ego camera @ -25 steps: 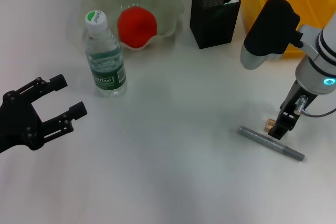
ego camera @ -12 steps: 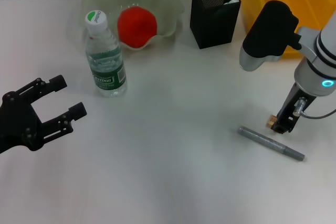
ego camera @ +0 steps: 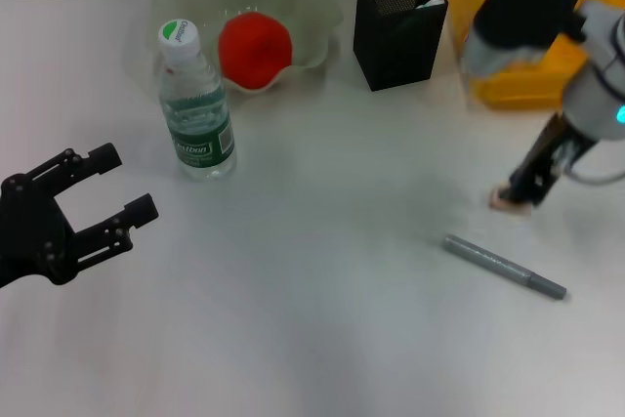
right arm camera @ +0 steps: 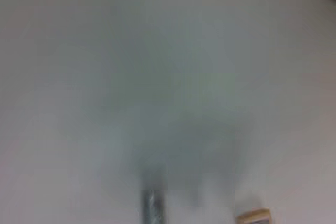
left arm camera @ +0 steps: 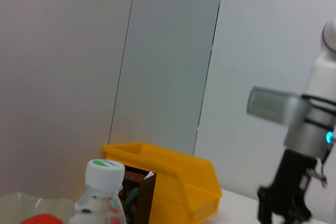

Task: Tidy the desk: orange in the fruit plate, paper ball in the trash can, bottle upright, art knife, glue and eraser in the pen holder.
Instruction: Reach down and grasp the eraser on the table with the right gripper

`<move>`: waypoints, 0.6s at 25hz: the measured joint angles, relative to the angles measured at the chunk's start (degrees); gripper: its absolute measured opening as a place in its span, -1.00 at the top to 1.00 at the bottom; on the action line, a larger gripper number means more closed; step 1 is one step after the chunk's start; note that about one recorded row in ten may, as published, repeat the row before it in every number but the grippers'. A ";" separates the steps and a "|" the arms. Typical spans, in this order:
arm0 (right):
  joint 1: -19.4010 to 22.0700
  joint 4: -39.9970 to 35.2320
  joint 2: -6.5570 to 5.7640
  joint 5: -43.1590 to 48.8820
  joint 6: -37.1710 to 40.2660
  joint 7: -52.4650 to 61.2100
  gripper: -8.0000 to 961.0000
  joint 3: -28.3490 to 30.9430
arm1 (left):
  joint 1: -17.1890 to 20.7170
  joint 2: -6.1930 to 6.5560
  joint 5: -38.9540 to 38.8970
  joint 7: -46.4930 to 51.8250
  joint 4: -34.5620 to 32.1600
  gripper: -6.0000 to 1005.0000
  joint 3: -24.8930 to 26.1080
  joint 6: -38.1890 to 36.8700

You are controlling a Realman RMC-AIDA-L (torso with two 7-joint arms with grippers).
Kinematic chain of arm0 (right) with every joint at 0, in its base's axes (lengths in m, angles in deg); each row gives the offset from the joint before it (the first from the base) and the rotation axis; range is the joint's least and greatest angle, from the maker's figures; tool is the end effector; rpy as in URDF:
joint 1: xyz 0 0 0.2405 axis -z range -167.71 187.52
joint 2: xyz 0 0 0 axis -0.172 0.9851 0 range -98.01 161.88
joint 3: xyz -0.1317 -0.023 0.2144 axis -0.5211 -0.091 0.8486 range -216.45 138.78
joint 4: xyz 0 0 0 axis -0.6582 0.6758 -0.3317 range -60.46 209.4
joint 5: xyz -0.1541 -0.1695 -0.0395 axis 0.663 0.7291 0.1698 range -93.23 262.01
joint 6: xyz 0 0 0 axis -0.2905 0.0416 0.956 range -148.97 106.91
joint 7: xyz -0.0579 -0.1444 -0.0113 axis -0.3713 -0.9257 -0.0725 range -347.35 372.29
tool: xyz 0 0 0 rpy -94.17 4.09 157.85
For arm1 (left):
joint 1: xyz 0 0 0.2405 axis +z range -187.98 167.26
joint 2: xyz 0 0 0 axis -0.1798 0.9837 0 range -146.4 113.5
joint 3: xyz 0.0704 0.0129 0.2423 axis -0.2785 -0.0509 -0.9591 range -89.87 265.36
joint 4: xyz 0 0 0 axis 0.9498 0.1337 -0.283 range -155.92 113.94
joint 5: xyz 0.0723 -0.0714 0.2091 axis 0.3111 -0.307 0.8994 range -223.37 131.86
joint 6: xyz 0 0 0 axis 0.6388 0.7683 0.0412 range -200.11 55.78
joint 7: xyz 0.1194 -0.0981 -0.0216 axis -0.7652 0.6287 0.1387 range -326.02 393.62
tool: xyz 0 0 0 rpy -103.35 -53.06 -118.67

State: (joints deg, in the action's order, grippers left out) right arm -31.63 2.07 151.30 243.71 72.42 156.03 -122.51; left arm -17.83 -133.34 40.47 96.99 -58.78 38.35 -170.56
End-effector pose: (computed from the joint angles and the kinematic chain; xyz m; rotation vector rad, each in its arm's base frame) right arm 0.1711 0.3834 -0.0159 -2.5805 0.7034 -0.8515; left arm -0.3253 0.2483 0.0290 -2.4212 -0.5148 -1.0165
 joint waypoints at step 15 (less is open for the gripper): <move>-4.87 -1.90 -0.19 2.22 1.17 -1.13 0.80 4.15 | 1.21 -0.19 -0.10 -0.74 0.00 -0.56 0.00 -0.74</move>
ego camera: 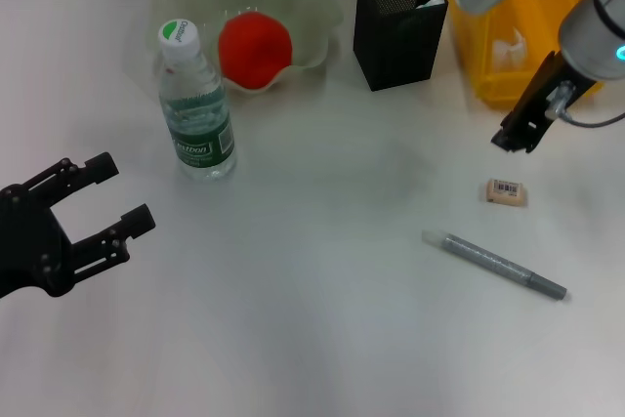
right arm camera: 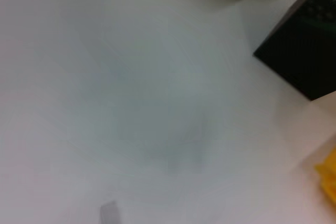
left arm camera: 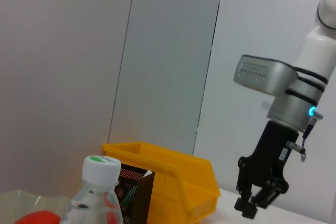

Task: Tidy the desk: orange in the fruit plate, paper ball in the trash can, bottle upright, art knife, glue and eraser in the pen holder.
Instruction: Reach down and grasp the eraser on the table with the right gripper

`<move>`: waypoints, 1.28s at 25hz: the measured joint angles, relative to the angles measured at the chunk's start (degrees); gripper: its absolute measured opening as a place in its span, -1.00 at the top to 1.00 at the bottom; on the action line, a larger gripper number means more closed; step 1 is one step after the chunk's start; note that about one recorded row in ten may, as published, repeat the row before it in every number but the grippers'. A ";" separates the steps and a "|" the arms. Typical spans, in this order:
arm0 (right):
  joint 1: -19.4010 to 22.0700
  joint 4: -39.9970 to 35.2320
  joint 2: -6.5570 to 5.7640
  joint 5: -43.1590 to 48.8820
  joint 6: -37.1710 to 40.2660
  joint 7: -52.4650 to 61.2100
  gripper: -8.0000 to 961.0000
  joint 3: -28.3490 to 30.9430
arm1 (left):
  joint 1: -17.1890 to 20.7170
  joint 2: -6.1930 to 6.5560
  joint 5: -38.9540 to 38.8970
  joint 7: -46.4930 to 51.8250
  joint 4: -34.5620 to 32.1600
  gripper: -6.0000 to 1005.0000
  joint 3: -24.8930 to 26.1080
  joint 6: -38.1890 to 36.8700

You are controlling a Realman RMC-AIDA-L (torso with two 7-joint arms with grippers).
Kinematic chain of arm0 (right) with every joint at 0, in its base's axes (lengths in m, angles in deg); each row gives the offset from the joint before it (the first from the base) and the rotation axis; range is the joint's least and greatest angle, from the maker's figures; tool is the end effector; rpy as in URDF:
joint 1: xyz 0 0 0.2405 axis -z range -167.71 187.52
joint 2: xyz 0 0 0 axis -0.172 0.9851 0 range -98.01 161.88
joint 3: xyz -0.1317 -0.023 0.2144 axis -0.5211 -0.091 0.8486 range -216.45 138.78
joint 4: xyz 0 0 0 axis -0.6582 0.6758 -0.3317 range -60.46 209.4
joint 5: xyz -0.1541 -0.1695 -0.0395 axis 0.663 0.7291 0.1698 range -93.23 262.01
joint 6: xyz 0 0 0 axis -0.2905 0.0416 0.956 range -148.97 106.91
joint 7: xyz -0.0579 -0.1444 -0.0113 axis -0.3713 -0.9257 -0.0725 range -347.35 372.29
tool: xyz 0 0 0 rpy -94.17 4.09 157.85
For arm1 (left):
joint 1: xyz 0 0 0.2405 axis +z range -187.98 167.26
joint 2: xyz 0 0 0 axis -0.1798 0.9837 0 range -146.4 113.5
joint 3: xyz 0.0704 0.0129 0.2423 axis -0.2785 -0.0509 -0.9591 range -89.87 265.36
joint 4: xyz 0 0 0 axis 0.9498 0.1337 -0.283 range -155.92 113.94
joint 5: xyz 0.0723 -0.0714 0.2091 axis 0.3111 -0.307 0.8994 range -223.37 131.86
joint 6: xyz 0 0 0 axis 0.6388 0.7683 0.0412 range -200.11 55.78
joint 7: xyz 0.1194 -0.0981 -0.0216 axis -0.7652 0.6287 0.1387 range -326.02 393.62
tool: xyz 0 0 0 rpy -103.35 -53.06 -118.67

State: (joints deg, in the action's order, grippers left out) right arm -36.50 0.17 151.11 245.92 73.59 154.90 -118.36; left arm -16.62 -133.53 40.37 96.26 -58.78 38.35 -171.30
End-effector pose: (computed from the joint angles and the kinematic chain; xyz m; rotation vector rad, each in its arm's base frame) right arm 0.1388 0.4037 0.0042 -2.5452 0.6099 -0.7929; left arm -0.3282 0.2401 0.0283 -2.4148 -0.5175 -1.0202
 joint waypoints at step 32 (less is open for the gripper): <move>-0.51 17.81 0.26 0.68 -11.36 -5.48 -0.16 -1.60 | -0.86 -0.59 -0.05 -0.14 0.71 -0.56 0.00 0.44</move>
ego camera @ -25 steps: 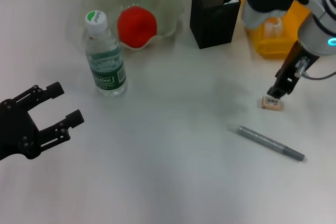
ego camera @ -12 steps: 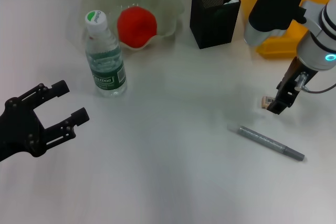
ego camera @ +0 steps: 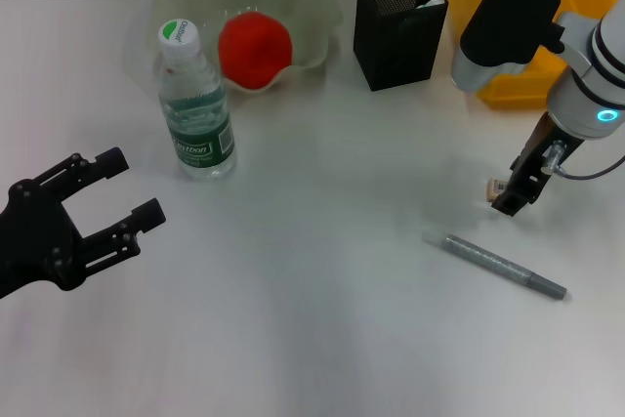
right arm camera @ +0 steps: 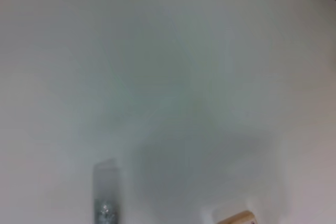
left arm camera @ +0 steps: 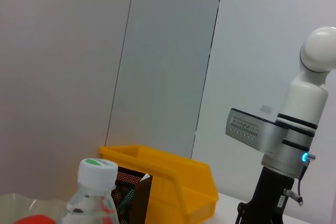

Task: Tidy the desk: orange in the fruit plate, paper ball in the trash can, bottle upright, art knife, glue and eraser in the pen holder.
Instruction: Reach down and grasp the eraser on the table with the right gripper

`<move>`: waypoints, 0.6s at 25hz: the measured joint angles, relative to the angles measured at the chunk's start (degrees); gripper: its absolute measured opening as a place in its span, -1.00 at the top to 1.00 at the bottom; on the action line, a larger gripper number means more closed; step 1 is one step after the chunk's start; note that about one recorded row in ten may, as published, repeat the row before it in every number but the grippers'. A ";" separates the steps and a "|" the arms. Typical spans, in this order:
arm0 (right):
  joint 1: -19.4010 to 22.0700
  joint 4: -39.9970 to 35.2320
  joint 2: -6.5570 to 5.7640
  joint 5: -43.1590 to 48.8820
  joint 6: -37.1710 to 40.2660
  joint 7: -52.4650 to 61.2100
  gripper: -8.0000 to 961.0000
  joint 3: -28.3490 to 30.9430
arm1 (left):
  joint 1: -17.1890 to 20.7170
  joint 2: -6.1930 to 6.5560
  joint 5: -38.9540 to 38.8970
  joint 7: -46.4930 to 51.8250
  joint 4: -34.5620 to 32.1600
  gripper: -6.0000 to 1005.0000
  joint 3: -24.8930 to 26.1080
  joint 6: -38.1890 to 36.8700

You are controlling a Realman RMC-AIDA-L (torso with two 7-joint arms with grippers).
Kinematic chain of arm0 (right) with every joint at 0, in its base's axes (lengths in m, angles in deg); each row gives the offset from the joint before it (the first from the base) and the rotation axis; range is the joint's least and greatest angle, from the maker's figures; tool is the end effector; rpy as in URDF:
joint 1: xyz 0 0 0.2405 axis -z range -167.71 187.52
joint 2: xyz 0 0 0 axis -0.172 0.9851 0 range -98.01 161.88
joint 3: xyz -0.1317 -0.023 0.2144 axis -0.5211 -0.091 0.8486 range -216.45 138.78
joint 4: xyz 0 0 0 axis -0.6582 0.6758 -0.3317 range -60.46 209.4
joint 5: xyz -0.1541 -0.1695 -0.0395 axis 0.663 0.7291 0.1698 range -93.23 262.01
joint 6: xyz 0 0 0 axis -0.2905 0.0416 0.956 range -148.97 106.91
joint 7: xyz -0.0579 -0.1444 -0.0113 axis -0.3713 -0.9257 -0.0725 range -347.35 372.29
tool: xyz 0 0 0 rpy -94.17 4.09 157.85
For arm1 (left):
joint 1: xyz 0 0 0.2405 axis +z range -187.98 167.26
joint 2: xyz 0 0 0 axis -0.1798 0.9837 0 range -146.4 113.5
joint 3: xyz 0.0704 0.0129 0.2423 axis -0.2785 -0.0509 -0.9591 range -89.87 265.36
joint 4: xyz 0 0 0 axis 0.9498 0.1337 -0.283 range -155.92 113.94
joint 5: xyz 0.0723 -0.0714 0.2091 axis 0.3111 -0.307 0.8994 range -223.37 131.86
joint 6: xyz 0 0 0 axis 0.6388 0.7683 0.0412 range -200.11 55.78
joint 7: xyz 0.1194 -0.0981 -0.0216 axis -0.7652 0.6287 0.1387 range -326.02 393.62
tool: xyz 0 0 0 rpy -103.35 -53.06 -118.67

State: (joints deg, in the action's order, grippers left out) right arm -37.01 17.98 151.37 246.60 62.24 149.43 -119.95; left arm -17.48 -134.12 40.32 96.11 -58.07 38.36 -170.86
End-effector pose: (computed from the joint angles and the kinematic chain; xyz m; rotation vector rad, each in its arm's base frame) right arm 0.1993 0.4084 -0.0356 -2.5806 0.6263 -0.9189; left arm -0.3243 0.2443 0.0227 -2.4121 -0.5203 -1.0372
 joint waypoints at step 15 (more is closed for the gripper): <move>-0.02 1.47 0.01 -0.05 -2.01 -0.11 -0.12 0.00 | -0.06 -0.12 -0.26 0.04 -0.09 -0.56 0.00 -0.08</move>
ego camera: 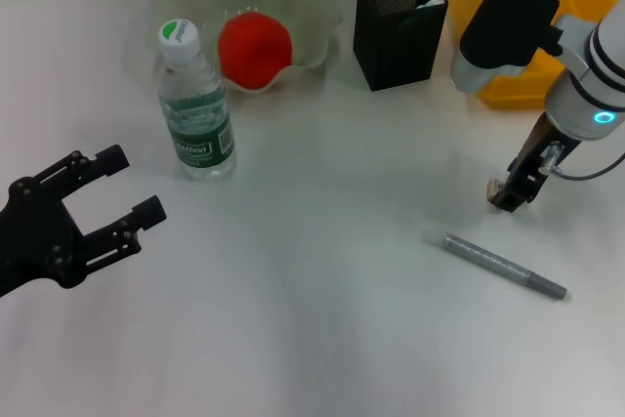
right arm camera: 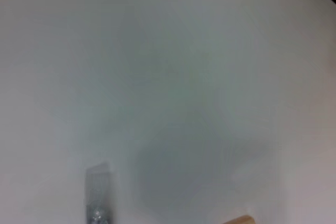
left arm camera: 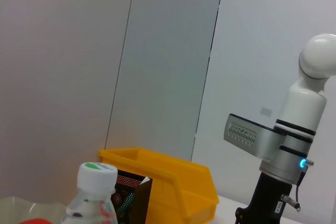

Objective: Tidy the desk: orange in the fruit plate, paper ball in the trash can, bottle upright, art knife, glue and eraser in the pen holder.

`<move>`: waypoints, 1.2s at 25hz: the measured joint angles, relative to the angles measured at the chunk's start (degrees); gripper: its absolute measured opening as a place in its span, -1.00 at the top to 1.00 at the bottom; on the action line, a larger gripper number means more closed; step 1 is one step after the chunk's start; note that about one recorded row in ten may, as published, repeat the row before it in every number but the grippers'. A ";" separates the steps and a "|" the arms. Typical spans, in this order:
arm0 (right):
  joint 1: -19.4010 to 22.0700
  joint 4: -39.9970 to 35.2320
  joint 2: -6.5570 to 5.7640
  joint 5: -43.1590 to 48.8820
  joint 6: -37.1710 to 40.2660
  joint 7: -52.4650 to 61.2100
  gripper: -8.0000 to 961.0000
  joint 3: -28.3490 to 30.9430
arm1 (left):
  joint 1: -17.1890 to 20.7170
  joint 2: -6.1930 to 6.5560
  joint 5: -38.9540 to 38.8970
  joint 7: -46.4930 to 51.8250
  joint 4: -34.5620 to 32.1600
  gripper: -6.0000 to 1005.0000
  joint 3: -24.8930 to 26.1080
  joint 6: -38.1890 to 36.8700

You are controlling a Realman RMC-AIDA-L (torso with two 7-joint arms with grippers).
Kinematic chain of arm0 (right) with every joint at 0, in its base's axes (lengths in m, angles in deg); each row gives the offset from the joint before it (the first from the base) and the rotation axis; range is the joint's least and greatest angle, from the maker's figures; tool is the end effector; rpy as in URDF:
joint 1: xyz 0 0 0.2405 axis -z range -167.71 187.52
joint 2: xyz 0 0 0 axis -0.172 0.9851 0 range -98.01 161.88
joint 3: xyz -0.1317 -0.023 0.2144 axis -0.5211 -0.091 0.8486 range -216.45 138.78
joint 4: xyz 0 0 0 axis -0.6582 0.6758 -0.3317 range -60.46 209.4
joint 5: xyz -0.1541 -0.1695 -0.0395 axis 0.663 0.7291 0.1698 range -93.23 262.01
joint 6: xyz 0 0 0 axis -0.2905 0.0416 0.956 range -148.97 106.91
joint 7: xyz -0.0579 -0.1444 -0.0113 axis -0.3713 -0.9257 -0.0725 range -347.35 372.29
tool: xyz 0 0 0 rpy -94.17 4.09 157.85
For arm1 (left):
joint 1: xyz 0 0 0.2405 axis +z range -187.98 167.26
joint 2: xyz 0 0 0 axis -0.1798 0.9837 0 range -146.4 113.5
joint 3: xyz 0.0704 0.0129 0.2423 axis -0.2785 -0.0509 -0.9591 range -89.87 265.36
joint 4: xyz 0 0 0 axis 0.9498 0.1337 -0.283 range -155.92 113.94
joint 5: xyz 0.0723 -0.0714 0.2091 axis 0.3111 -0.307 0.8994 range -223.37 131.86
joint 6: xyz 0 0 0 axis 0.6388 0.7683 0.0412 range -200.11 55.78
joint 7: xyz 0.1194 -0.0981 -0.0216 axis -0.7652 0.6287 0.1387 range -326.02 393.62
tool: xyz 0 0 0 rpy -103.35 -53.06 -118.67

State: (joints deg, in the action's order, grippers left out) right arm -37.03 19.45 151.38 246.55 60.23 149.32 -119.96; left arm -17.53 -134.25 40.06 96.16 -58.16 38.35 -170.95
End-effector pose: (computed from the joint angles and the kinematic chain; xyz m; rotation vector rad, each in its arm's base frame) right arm 0.2038 0.4107 -0.0387 -2.5733 0.6264 -0.9073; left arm -0.3230 0.2449 0.0227 -2.4088 -0.5172 -1.0448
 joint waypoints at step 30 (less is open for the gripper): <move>3.86 -24.35 -0.01 -2.08 -0.76 7.00 0.48 4.02 | -0.75 0.44 0.07 -0.89 0.09 -0.56 0.92 0.33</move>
State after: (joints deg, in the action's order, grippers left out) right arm -33.17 -4.90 151.37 244.47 59.47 156.31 -115.94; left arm -18.28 -133.81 40.13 95.27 -58.07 39.27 -170.61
